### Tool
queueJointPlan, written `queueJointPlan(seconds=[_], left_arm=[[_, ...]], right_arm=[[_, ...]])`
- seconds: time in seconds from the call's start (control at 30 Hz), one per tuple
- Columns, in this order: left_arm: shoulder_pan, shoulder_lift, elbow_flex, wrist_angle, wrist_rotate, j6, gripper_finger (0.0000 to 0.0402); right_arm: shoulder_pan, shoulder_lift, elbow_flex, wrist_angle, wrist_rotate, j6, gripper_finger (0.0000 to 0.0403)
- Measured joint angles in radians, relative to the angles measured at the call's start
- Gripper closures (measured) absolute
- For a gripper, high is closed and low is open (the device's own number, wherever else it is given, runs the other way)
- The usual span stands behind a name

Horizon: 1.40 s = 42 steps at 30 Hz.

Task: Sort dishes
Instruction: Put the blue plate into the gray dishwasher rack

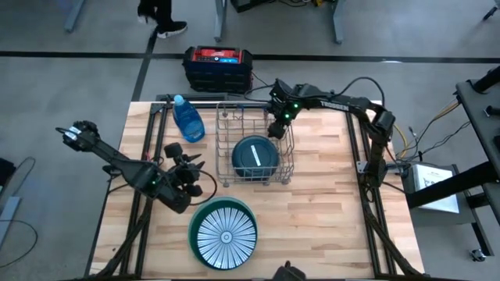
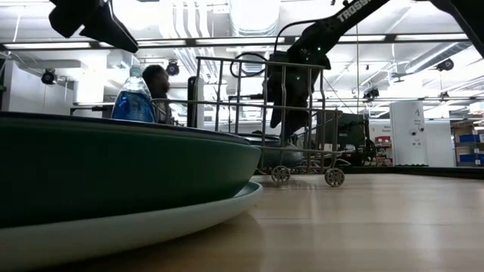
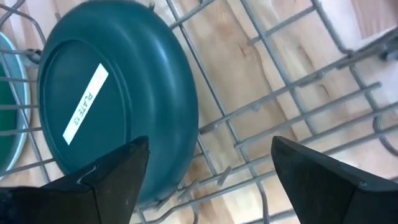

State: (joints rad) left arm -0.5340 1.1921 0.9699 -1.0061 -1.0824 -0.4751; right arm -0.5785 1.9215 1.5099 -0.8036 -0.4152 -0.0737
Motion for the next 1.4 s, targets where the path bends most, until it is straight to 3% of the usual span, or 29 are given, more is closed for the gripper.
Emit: queueJointPlan(seconds=[0.33, 0.73, 0.9, 1.4], left_arm=[[0.021, 0.06, 0.0, 0.02, 0.03, -0.008, 0.0287], [0.056, 0.131, -0.059, 0.231, 0.078, 0.049, 0.0287], [0.061, 0.129, -0.056, 0.238, 0.049, 0.051, 0.0287], [0.11, 0.126, -0.148, 0.389, 0.09, 0.122, 0.0287]], right_arm=[[0.022, 0.079, 0.031, -0.003, 0.008, -0.058, 0.0069], [0.024, 0.143, 0.107, -0.016, -0.004, -0.092, 0.0068], [0.024, 0.147, 0.124, -0.048, -0.01, -0.114, 0.0068], [0.038, 0.169, 0.138, -0.049, -0.04, -0.096, 0.0069]])
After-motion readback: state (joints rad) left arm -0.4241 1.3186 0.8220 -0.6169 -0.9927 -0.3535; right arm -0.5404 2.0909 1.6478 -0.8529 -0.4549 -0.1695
